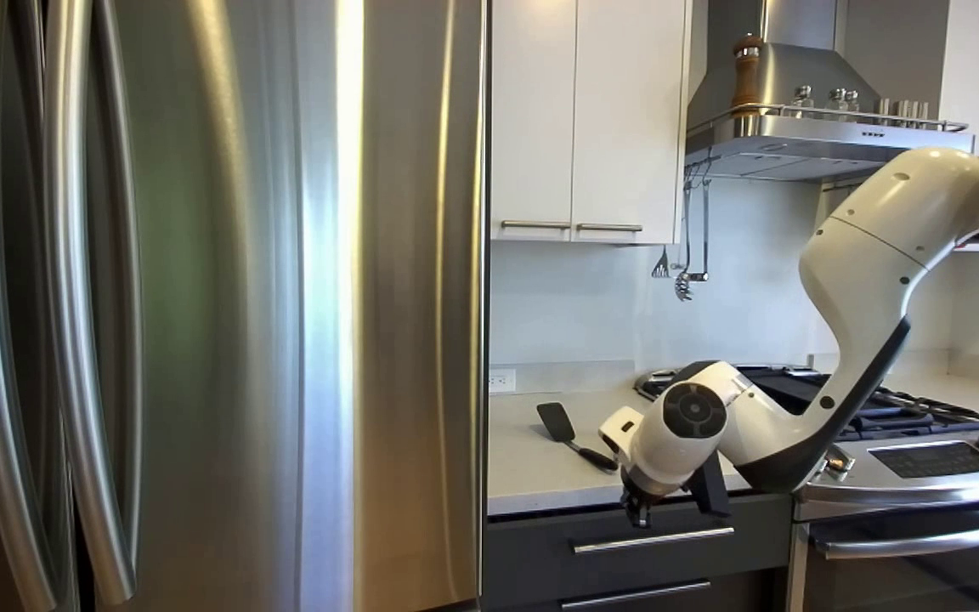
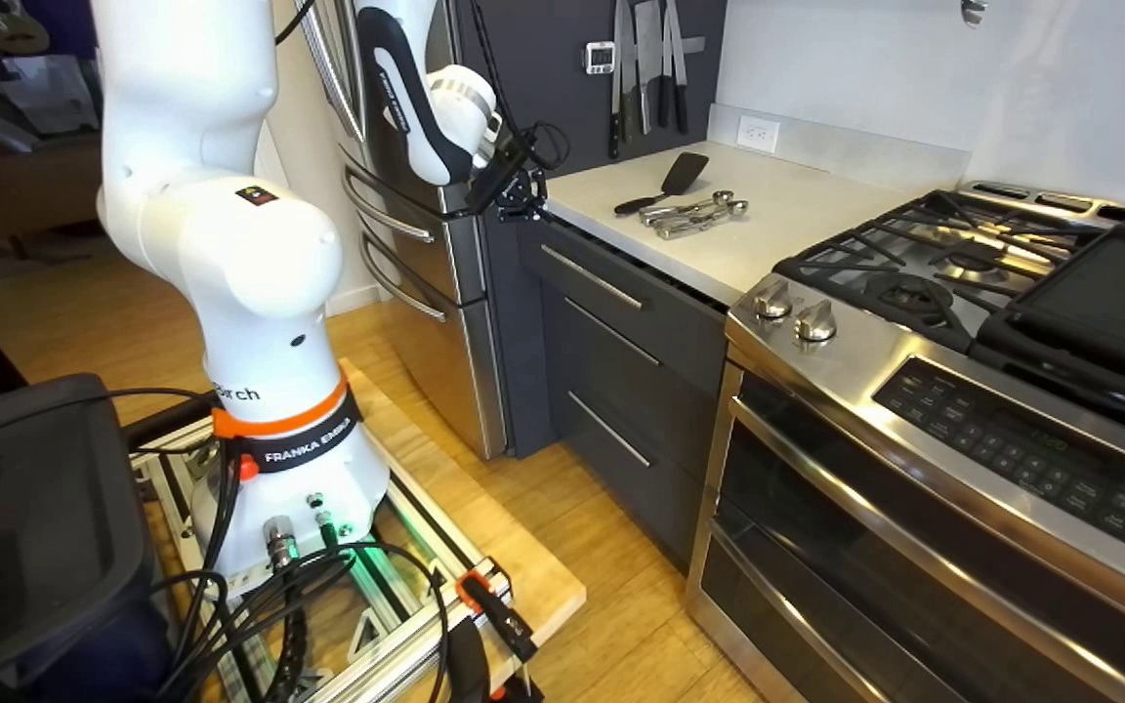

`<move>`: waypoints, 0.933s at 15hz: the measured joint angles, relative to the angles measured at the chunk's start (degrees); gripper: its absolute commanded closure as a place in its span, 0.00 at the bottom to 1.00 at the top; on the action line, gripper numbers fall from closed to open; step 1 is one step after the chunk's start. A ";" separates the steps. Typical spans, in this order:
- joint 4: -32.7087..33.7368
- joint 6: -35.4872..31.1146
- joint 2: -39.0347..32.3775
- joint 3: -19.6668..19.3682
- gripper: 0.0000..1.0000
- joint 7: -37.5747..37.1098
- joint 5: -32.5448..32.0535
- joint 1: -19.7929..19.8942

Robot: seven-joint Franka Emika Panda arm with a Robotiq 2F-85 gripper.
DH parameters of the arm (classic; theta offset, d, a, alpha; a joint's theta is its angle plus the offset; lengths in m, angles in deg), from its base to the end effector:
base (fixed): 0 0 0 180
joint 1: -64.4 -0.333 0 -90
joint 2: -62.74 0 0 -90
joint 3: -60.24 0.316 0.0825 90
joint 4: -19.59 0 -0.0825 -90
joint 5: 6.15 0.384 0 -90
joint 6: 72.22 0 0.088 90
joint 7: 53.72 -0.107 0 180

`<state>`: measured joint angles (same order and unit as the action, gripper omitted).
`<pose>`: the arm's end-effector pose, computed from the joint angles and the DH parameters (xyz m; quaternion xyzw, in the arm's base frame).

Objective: Close the open drawer

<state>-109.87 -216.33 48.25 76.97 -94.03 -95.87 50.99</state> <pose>0.4569 0.2766 0.2509 0.7731 0.4985 0.2450 0.3063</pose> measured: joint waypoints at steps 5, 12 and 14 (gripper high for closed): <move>4.29 -7.78 -2.38 -0.54 1.00 -0.07 -0.09 0.29; 13.74 -15.90 -14.07 -0.91 1.00 3.04 4.21 1.92; 16.22 -17.16 -17.48 -0.73 1.00 4.98 6.53 1.94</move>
<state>-93.66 -233.48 30.78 76.24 -89.05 -89.35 52.94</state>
